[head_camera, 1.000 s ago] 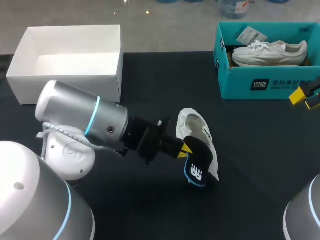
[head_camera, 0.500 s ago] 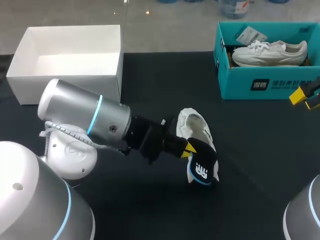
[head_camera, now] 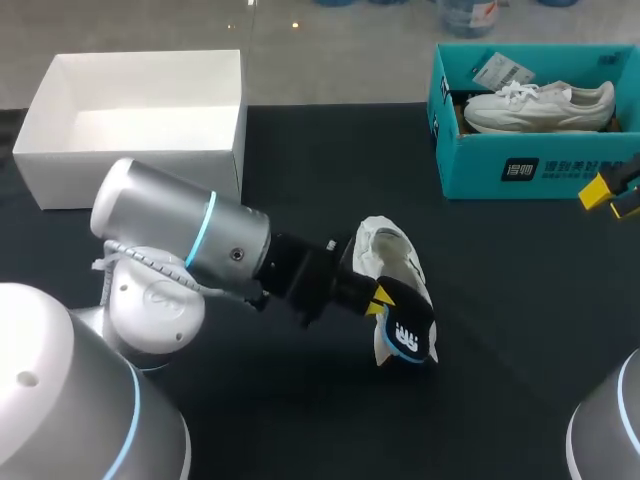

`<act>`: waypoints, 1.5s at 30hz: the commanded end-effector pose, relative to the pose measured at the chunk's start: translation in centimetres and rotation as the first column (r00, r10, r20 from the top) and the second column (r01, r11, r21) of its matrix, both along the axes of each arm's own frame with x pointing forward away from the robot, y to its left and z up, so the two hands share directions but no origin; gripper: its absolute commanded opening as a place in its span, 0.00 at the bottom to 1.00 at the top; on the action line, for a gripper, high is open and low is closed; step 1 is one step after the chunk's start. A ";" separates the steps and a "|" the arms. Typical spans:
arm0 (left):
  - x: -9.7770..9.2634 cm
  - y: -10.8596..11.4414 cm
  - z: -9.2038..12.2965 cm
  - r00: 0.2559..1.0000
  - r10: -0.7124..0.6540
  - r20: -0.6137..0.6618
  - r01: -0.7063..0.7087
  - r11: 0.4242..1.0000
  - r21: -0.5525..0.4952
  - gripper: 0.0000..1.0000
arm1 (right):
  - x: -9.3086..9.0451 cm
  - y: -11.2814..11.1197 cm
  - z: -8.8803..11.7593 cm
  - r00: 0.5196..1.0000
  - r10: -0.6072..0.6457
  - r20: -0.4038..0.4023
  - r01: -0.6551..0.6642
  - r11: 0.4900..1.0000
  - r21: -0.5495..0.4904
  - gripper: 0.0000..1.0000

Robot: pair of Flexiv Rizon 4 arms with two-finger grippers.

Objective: Take the shoe out of the shoebox, open the shoe tongue, remove and reinsert the insole, then place the shoe into the shoebox

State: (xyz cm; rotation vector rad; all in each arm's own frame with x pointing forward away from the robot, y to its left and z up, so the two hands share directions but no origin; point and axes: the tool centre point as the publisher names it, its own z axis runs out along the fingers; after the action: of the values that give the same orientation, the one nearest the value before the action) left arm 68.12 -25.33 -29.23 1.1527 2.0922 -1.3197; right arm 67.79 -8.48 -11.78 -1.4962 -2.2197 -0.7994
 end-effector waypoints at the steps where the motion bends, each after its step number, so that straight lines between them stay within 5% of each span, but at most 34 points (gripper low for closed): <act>1: 0.9 -1.4 -0.6 1.000 -0.002 -0.003 0.002 1.000 0.005 0.00 | 0.1 0.0 0.0 1.000 0.001 -0.002 -0.001 1.000 -0.002 1.00; 31: 6.5 -0.5 -3.7 0.991 0.041 0.128 -0.057 0.991 0.122 0.00 | 0.1 0.0 0.0 1.000 0.001 -0.002 -0.001 1.000 -0.002 1.00; 45: 6.7 0.0 -4.3 0.987 0.040 0.153 -0.062 0.988 0.141 0.00 | 0.1 0.0 0.0 1.000 0.001 -0.002 -0.001 1.000 -0.002 1.00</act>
State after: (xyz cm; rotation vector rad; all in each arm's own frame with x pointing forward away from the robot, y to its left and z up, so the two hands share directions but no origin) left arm 74.98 -25.36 -33.62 1.2141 2.1217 -1.0441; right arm 67.79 -8.47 -11.78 -1.4961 -2.2198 -0.7993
